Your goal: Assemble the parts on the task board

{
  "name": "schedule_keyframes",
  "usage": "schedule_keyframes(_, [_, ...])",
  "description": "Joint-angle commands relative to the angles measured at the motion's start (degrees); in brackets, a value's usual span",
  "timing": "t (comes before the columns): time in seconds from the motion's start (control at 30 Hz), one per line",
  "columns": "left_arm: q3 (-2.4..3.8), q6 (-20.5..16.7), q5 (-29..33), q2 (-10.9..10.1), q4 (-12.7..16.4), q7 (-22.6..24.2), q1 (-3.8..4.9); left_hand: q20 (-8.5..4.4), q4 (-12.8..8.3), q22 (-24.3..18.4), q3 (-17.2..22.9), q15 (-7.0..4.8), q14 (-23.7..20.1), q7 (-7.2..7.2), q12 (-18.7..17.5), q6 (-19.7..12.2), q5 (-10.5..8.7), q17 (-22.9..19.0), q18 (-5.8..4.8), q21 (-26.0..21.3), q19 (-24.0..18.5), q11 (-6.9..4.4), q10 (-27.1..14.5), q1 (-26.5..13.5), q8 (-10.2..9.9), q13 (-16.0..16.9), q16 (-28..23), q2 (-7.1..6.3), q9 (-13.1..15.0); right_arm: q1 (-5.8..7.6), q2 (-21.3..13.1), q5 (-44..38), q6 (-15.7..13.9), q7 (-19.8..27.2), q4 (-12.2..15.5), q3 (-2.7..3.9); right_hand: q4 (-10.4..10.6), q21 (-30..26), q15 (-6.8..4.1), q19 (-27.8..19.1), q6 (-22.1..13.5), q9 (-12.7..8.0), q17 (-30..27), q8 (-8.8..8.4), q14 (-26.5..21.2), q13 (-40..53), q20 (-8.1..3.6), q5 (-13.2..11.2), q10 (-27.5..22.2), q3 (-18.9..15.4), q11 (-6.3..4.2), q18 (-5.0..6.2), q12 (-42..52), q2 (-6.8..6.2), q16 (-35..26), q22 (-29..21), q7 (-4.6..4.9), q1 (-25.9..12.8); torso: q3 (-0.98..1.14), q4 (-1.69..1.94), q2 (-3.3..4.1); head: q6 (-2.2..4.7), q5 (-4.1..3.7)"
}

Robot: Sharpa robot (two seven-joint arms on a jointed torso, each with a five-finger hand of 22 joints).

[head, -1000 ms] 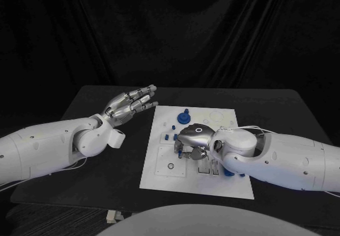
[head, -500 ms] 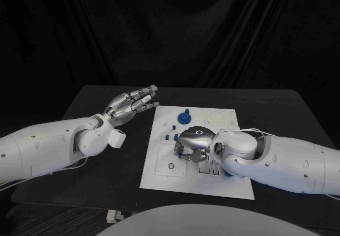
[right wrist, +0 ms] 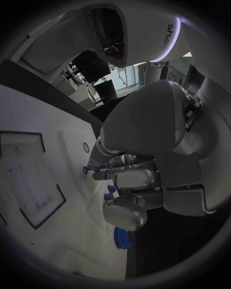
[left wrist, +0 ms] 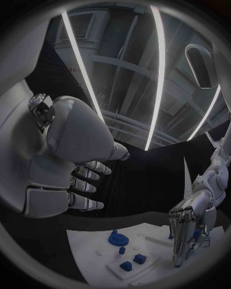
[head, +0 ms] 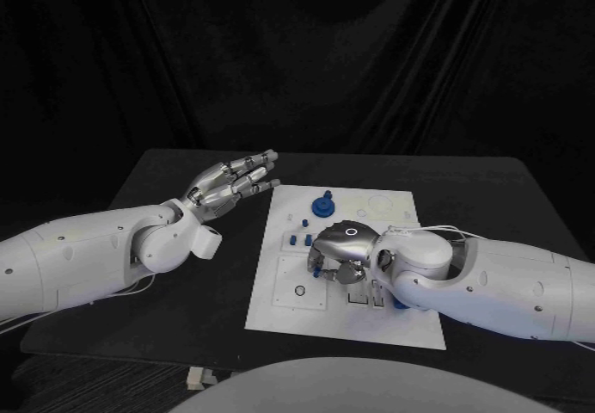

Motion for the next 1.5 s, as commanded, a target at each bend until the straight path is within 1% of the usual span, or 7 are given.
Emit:
schedule_keyframes(0.03, [0.05, 0.96, 0.25, 0.14, 0.03, 0.30, -0.10, 0.06, 0.15, -0.05, 0.18, 0.45, 0.12, 0.42, 0.03, 0.14, 0.19, 0.03, 0.61, 0.06, 0.26, 0.19, -0.01, -0.06, 0.35, 0.03, 0.23, 0.56, 0.08, -0.26, -0.17, -0.17, 0.21, -0.58, 0.03, -0.08, 0.07, 0.00, -0.45, -0.02, -0.16, 0.01, -0.05, -0.24, 0.20, 0.10, -0.48, 0.19, 0.45, 0.31, 0.15, 1.00, 0.07, -0.56, -0.25, 8.46, 0.37, 0.20, 0.00, 0.01, 0.01, 0.01, 0.00])
schedule_keyframes(0.7, [0.05, 1.19, 0.25, 0.34, -0.24, -0.06, -0.17, 0.08, 0.13, -0.12, 0.22, 0.53, 0.12, 0.44, 0.00, 0.06, 0.19, 0.03, 0.61, 0.05, 0.26, 0.21, -0.06, -0.02, 0.36, 0.03, 0.25, 0.65, 0.07, -0.27, -0.32, -0.17, 0.25, -0.71, 0.12, -0.08, -0.01, -0.06, -0.43, -0.06, -0.15, 0.01, -0.08, -0.29, 0.17, 0.11, -0.47, 0.36, 0.44, 0.48, 0.19, 1.01, 0.02, -0.62, -0.28, 8.45, 0.41, 0.21, 0.00, 0.00, 0.00, 0.01, 0.17])
schedule_keyframes(0.93, [0.05, 1.26, 0.25, 0.42, -0.30, -0.19, -0.20, 0.08, 0.13, -0.12, 0.22, 0.53, 0.12, 0.44, 0.00, 0.06, 0.19, 0.03, 0.61, 0.05, 0.26, 0.21, -0.06, -0.02, 0.36, 0.03, 0.25, 0.65, 0.07, -0.27, -0.10, -0.17, 0.78, -0.58, 0.03, -0.08, 0.74, -0.69, 0.34, -0.44, -3.54, -0.88, -0.54, -2.46, -0.15, -0.06, 0.04, -1.33, -2.35, 0.79, 1.09, 1.04, -1.16, -1.62, -0.59, 8.27, 1.12, -1.48, 0.00, 0.01, 0.00, 0.01, 0.27])
schedule_keyframes(1.03, [0.05, 1.28, 0.25, 0.44, -0.33, -0.22, -0.21, 0.08, 0.13, -0.12, 0.22, 0.53, 0.12, 0.44, 0.00, 0.06, 0.19, 0.03, 0.61, 0.05, 0.26, 0.21, -0.06, -0.02, 0.36, 0.03, 0.25, 0.65, 0.07, -0.26, 0.04, -0.17, 0.93, -0.42, -0.05, -0.08, 1.51, -1.44, 0.88, -0.82, -6.38, -1.62, -0.90, -3.01, -0.44, -0.05, 0.50, -0.85, -4.63, 0.34, 1.72, 1.16, -1.82, -2.47, -0.79, 8.07, 0.19, -2.71, 0.00, 0.01, 0.01, 0.01, 0.31])
schedule_keyframes(1.13, [0.05, 1.30, 0.25, 0.47, -0.38, -0.27, -0.21, 0.08, 0.13, -0.12, 0.22, 0.53, 0.12, 0.44, 0.00, 0.06, 0.19, 0.03, 0.61, 0.05, 0.26, 0.21, -0.06, -0.02, 0.36, 0.03, 0.25, 0.65, 0.07, -0.26, 0.16, -0.17, 1.06, -0.26, -0.14, -0.08, 2.11, -2.48, 1.31, -1.33, -9.19, -2.34, -1.36, -2.93, -0.89, -0.05, 1.00, -1.95, -8.50, -0.80, 2.35, 1.38, -2.48, -3.06, -1.03, 7.80, -1.29, -3.41, 0.00, 0.01, 0.00, 0.01, 0.37])
schedule_keyframes(1.4, [0.05, 1.33, 0.25, 0.50, -0.52, -0.46, -0.23, 0.11, 0.12, -0.10, 0.26, 0.62, 0.13, 0.48, -0.01, -0.03, 0.17, 0.03, 0.61, 0.05, 0.29, 0.26, -0.09, 0.01, 0.36, 0.03, 0.27, 0.74, 0.06, -0.26, 0.10, -0.17, 0.40, 0.13, -0.28, -0.08, 2.58, -3.87, 0.85, -1.97, -11.78, -2.87, -2.17, -2.83, -1.57, 0.06, 0.89, -3.55, -13.98, -3.82, 2.84, 1.68, -2.05, -2.76, -1.44, 7.46, -2.46, -3.28, 0.00, 0.02, 0.01, 0.01, 0.34])
schedule_keyframes(1.5, [0.05, 1.33, 0.25, 0.51, -0.58, -0.50, -0.23, 0.11, 0.12, -0.10, 0.26, 0.62, 0.13, 0.48, -0.01, -0.03, 0.17, 0.03, 0.61, 0.05, 0.29, 0.26, -0.09, 0.01, 0.36, 0.03, 0.27, 0.74, 0.06, -0.26, -0.18, -0.17, -0.57, 0.30, -0.23, -0.08, 3.11, -5.22, 0.52, -2.52, -14.51, -3.12, -2.93, -2.83, -2.09, 0.06, 0.53, -4.42, -17.43, -6.37, 3.02, 1.92, -1.54, -2.33, -1.91, 7.14, -3.37, -2.85, 0.00, 0.00, 0.00, 0.01, 0.25])
